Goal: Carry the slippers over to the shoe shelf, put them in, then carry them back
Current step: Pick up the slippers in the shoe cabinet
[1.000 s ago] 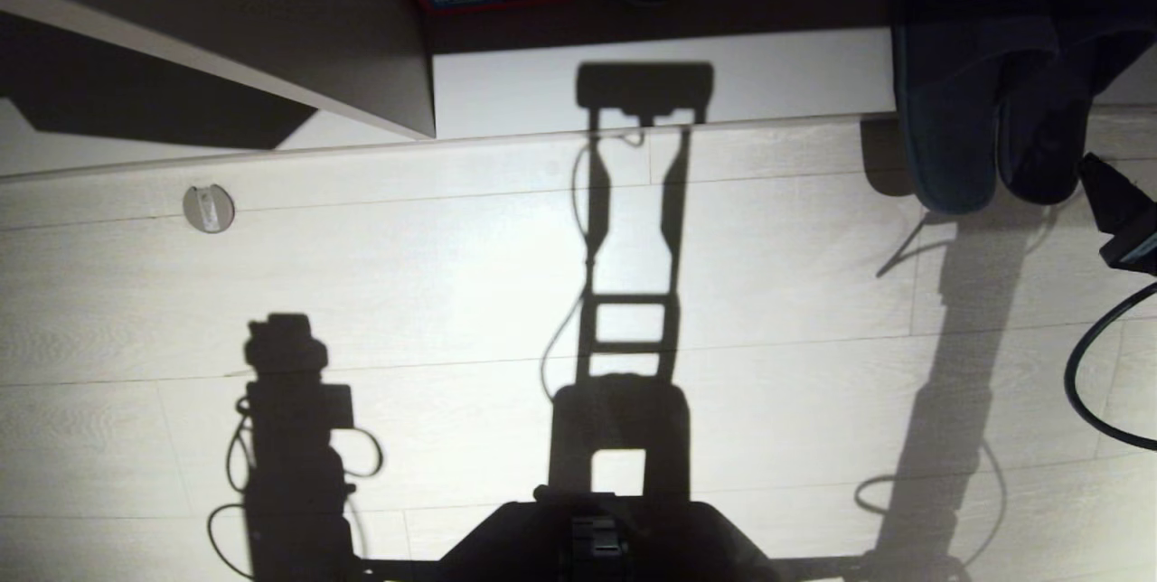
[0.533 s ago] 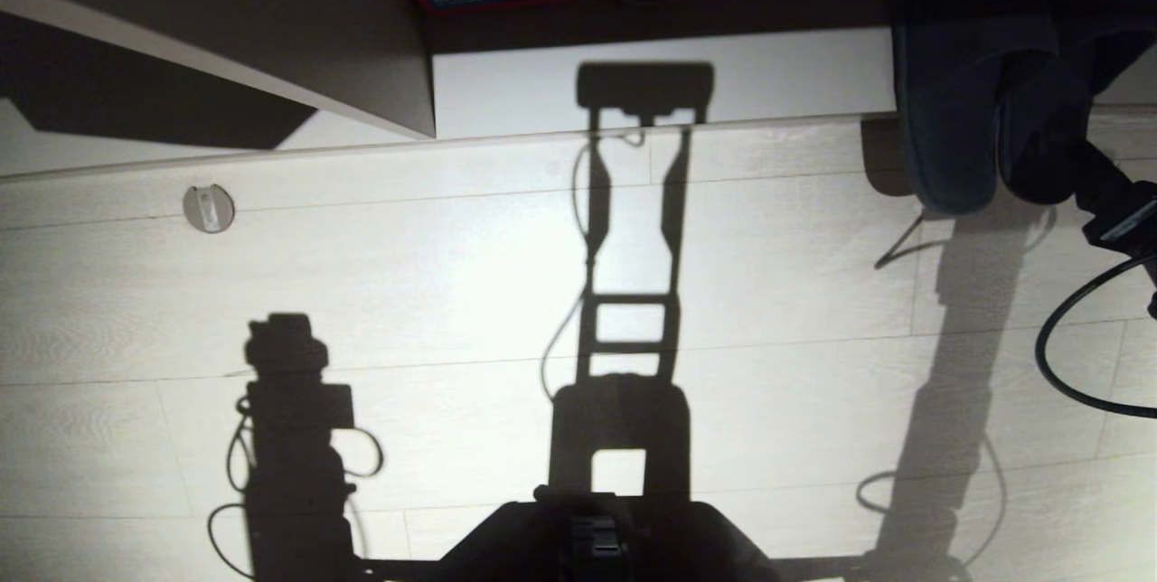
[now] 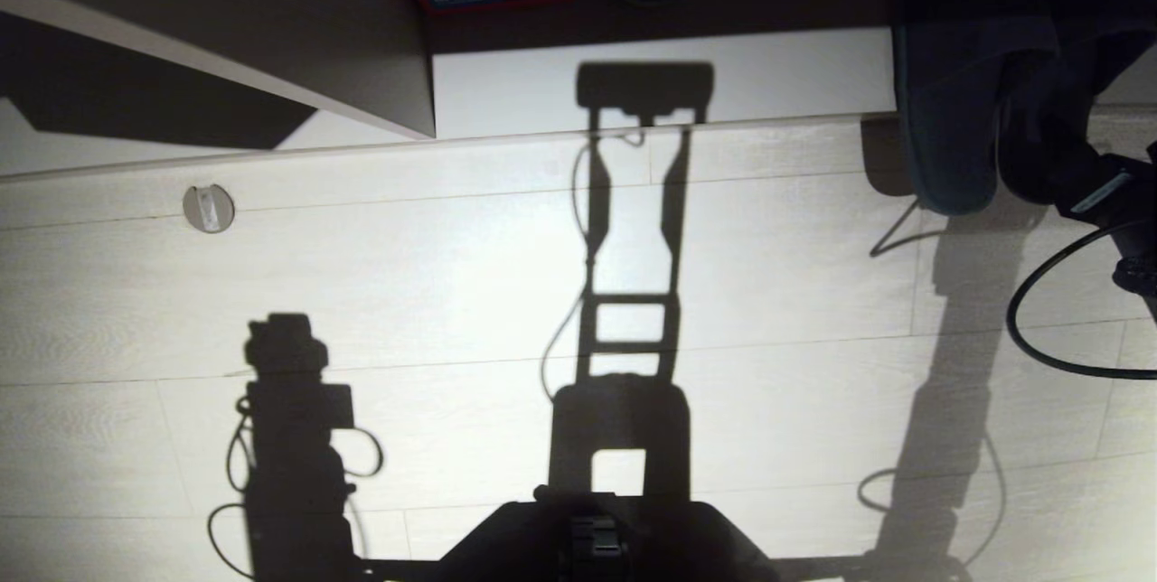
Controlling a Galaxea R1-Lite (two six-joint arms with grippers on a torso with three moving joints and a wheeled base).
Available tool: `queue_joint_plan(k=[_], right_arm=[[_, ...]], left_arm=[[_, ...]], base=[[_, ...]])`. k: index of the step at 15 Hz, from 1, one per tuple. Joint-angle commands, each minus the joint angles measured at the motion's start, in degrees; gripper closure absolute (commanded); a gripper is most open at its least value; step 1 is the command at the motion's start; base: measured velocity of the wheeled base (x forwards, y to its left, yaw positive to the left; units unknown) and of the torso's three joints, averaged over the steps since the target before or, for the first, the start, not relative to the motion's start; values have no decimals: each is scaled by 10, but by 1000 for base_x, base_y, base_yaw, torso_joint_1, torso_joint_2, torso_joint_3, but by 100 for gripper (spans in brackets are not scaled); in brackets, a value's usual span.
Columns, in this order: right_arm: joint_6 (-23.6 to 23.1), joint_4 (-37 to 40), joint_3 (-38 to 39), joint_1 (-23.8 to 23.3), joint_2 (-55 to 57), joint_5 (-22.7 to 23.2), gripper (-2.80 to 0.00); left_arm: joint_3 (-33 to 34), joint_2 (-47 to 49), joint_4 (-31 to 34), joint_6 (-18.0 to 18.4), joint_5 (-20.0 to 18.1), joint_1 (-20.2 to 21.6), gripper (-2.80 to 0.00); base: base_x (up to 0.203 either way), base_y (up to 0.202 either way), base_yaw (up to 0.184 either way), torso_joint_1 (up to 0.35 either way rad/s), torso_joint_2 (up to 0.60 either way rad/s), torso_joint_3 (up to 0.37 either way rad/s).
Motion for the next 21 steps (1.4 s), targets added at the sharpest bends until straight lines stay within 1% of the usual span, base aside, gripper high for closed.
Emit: queue_joint_plan(k=[1, 6, 14, 21], right_arm=[[-2, -5, -30, 6, 5, 1, -280], [-6, -6, -74, 11, 25, 4, -280], [-11, -7, -96, 23, 49, 6, -280], [-21, -7, -135, 23, 71, 6, -280]], left_arm=[[0, 0, 0, 0, 1, 0, 0], [0, 0, 0, 0, 0, 0, 0], [0, 0, 0, 0, 1, 0, 0], [0, 0, 0, 0, 0, 0, 0]], base=[[0, 0, 0, 0, 0, 0], [0, 0, 0, 0, 0, 0], [0, 0, 0, 0, 0, 0], [0, 0, 0, 0, 0, 0]])
